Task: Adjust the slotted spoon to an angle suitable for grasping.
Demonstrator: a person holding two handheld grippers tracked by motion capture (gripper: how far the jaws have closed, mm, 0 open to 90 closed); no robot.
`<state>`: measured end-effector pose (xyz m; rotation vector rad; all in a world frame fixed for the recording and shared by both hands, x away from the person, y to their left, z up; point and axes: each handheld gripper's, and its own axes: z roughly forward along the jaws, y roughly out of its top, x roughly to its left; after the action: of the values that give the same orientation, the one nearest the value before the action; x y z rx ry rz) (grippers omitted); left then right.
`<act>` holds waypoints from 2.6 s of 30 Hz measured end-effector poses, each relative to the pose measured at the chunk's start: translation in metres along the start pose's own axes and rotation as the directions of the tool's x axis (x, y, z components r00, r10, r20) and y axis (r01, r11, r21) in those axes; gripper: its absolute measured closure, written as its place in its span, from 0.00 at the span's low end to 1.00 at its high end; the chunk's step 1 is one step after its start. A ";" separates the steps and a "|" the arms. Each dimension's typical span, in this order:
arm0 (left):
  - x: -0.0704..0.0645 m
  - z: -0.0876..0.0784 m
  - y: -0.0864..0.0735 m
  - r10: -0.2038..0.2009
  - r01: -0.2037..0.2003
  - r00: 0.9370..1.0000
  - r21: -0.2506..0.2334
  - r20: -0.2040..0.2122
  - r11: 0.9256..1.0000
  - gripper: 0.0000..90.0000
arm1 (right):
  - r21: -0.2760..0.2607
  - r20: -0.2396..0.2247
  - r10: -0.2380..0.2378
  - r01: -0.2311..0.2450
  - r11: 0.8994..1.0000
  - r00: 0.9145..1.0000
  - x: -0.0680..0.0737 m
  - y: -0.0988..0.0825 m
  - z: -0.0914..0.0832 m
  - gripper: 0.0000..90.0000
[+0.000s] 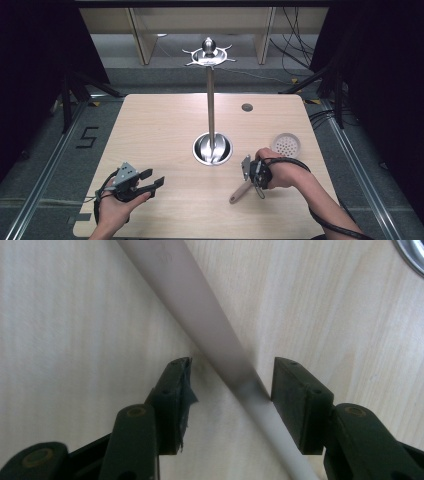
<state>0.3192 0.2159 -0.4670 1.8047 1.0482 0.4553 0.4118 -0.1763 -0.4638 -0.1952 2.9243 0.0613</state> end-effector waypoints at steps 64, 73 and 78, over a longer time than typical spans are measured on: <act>0.000 0.003 -0.002 0.002 -0.002 1.000 0.005 -0.012 1.000 0.47 | -0.803 -0.034 0.741 -0.460 0.379 0.670 0.041 -0.061 -0.091 0.85; 0.000 0.003 -0.002 -0.001 0.001 1.000 0.003 -0.009 1.000 0.47 | -0.849 -0.057 0.775 -0.438 0.294 0.630 0.049 -0.064 -0.094 0.85; -0.001 0.003 -0.001 0.008 -0.008 1.000 0.000 -0.010 1.000 0.47 | -0.870 -0.126 0.806 -0.454 0.190 0.578 0.056 -0.062 -0.096 0.85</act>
<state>0.3209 0.2137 -0.4691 1.8083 1.0480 0.4695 0.3461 -0.2505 -0.3837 0.8887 2.0503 1.5087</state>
